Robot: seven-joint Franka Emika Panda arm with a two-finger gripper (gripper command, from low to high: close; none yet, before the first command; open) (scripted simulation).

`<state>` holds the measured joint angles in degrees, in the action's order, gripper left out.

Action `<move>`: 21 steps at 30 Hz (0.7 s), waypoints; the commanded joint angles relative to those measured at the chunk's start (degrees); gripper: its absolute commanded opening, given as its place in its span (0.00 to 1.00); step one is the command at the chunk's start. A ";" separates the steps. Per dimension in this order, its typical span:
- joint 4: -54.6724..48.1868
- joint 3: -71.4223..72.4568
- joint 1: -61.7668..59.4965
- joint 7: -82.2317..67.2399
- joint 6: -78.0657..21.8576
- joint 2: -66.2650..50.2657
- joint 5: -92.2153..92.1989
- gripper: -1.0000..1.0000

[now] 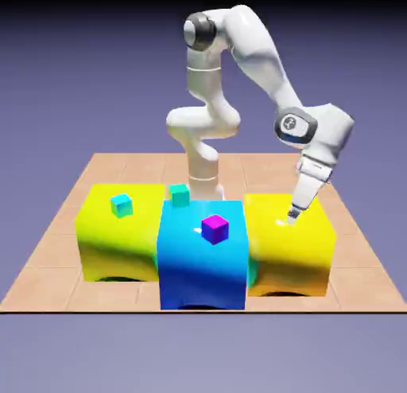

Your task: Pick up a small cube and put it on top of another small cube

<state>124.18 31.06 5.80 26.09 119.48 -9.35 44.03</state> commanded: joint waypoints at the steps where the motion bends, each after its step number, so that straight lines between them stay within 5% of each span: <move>1: -1.71 1.40 0.30 -0.83 -2.50 -1.89 2.02 0.50; 12: -20.44 16.82 3.71 -9.91 -29.90 -22.69 24.24 0.50; 21: -21.06 24.97 9.43 7.79 -46.71 -41.34 23.42 0.50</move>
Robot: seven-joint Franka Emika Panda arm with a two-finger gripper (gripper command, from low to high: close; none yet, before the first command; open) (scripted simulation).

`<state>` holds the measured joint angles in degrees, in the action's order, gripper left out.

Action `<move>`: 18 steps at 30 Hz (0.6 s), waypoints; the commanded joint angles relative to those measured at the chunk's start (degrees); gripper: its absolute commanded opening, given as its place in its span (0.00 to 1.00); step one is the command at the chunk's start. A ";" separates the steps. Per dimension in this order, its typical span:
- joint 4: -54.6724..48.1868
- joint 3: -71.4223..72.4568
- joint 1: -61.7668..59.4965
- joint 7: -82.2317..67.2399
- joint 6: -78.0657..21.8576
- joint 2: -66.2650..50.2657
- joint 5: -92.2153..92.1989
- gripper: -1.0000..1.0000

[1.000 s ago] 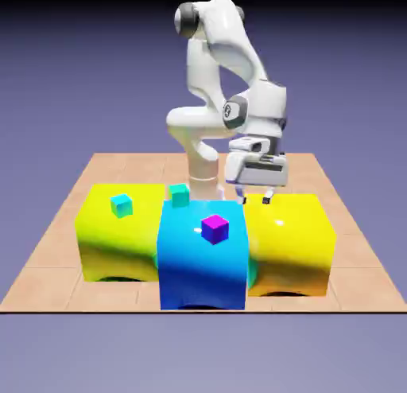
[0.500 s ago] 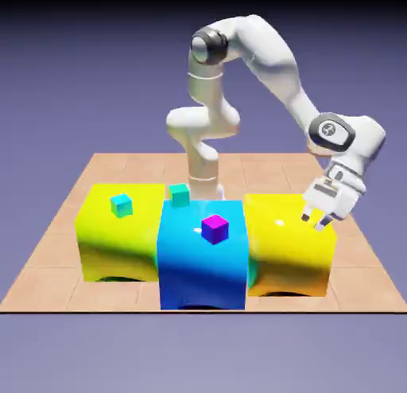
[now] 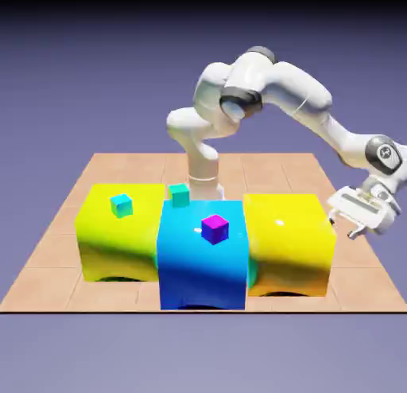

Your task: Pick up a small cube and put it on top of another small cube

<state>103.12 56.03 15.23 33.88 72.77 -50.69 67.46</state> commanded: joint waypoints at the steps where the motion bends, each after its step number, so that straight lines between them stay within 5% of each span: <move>1: -0.03 0.90 0.64 2.03 -1.86 -2.08 -0.14 0.50; 9: -0.13 7.93 5.75 18.32 -16.46 -18.49 -1.41 0.50; 14: 6.95 4.72 1.15 21.44 -12.23 -20.38 1.49 0.50; 15: 6.95 4.72 1.15 21.44 -12.23 -20.38 1.49 0.00; 18: 2.80 6.87 4.45 20.66 -15.17 -19.47 -1.21 0.00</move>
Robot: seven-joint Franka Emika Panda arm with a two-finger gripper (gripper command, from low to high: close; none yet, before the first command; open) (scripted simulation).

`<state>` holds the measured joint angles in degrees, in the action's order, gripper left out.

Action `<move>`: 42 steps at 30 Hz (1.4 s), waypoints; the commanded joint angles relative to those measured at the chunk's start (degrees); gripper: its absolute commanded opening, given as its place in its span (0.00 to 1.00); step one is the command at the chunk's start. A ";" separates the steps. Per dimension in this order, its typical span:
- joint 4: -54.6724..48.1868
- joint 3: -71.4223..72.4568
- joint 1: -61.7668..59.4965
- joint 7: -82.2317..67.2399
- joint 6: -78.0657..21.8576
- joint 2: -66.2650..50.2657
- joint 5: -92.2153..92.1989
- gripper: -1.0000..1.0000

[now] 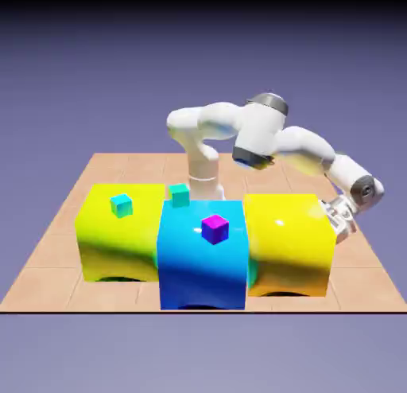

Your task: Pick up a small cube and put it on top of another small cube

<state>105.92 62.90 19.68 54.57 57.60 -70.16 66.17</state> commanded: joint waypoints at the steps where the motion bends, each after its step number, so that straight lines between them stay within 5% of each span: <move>1: -2.02 1.05 1.58 -0.41 -1.46 0.48 -1.26 0.00; 18: 10.73 -14.66 18.51 -30.68 -3.55 35.49 -14.17 0.00; 42: 40.52 -35.47 -3.72 -58.75 32.22 85.33 -13.21 0.00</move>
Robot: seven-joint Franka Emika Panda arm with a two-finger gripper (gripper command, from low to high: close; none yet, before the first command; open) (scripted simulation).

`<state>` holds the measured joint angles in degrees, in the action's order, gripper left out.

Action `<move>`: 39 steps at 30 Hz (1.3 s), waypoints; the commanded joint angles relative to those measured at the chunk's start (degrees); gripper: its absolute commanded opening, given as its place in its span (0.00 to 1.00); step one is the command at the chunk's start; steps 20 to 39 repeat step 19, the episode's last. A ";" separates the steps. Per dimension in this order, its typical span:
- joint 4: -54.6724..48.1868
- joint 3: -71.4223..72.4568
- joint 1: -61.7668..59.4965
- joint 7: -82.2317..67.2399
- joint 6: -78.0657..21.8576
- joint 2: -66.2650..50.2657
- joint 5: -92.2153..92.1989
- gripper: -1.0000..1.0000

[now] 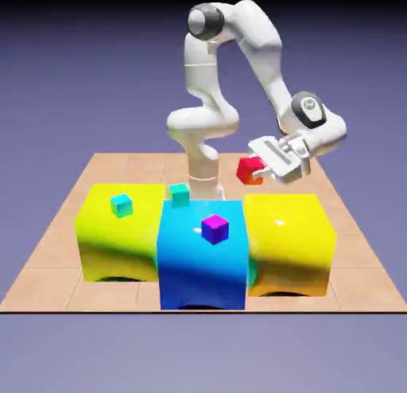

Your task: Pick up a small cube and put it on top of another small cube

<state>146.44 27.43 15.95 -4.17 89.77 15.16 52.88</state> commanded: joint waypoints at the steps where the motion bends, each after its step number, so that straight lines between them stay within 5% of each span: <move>1: 1.24 -0.87 -0.93 -1.17 1.54 2.08 0.12 0.00; 9: 11.41 -7.35 -11.00 -8.87 15.06 17.90 1.45 0.00; 15: 14.70 -10.87 -18.04 -2.01 23.80 12.62 11.51 0.00; 16: 14.70 -10.87 -18.05 -2.01 23.80 12.62 11.52 1.00; 39: 13.10 -8.86 -15.35 -5.10 19.82 15.23 6.54 1.00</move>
